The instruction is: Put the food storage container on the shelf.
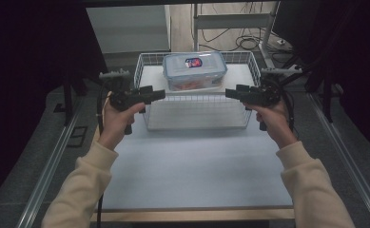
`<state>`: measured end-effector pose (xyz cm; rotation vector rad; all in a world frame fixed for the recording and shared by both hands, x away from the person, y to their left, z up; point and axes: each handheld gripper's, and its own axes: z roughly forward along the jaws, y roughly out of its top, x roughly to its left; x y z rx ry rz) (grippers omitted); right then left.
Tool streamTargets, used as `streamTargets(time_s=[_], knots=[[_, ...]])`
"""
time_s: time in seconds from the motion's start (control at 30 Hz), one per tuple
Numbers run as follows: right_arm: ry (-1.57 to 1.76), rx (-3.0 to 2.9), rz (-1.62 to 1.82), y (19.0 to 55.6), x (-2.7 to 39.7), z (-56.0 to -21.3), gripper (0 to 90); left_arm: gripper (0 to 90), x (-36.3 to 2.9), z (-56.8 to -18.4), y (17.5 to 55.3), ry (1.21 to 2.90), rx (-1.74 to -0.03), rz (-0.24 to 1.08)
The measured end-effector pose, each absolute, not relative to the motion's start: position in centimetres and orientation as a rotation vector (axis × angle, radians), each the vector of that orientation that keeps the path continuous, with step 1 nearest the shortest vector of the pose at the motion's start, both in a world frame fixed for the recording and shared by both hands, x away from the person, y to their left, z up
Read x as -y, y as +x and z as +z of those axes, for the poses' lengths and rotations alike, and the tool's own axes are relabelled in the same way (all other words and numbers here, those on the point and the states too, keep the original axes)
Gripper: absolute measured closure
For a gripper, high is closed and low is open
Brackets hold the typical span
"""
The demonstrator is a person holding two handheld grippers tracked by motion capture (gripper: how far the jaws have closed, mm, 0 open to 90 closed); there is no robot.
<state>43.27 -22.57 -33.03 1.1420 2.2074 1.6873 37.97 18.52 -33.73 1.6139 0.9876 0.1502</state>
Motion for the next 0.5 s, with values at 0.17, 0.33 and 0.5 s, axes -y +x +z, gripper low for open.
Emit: streamTargets(time_s=[0.17,0.33,0.5], knots=[[1.076,-2.239,1.712,40.3,23.4,-35.2,31.7,28.2,-18.2,-36.8,35.1,1.631,-0.971,0.11],[1.046,-2.261,1.723,38.1,24.0,-37.0,31.7,27.9,-17.9,-39.1,33.8,1.634,-1.001,0.086],[1.047,-2.311,1.692,35.6,25.2,-40.2,31.6,28.2,-17.9,-42.1,31.8,1.66,-1.02,0.083]])
